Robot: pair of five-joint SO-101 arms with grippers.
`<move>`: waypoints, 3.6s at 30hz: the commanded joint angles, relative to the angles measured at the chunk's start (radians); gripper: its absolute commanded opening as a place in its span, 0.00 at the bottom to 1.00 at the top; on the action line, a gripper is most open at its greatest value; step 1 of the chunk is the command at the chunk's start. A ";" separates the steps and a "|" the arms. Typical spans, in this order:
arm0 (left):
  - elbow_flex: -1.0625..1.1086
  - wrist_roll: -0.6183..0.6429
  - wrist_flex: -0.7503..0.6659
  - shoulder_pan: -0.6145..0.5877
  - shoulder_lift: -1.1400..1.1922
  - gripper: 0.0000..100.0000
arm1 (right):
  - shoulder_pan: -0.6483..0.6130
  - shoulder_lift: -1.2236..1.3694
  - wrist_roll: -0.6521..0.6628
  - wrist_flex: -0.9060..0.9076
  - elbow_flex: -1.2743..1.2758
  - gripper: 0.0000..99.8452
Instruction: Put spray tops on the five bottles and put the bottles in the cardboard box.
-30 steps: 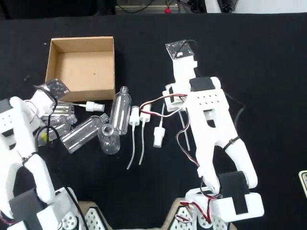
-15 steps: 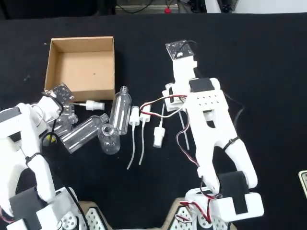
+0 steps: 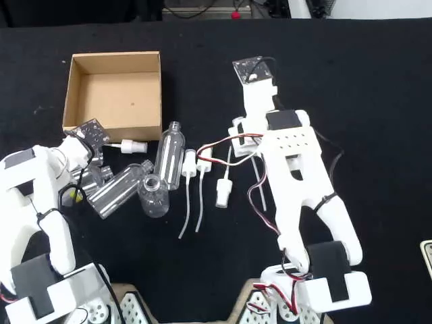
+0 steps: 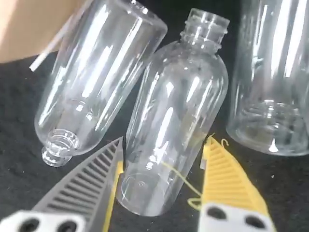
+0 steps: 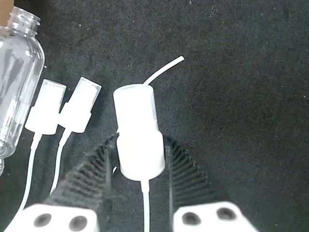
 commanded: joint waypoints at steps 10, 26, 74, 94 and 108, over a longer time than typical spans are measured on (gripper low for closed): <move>0.036 -0.029 -0.008 -0.099 -0.011 0.25 | -0.009 -0.045 0.002 -0.021 0.002 0.02; -0.200 -0.259 0.471 -0.426 -0.011 0.25 | -0.011 -0.045 0.002 -0.021 0.002 0.02; 0.122 -0.258 0.069 -0.200 -0.058 0.35 | -0.009 -0.045 0.002 -0.021 0.004 0.02; -0.031 -0.256 0.218 -0.317 -0.206 0.09 | -0.011 -0.045 0.000 -0.021 0.004 0.02; 0.159 0.373 -0.011 -0.183 -0.703 0.09 | -0.008 -0.054 -0.008 -0.006 -0.024 0.02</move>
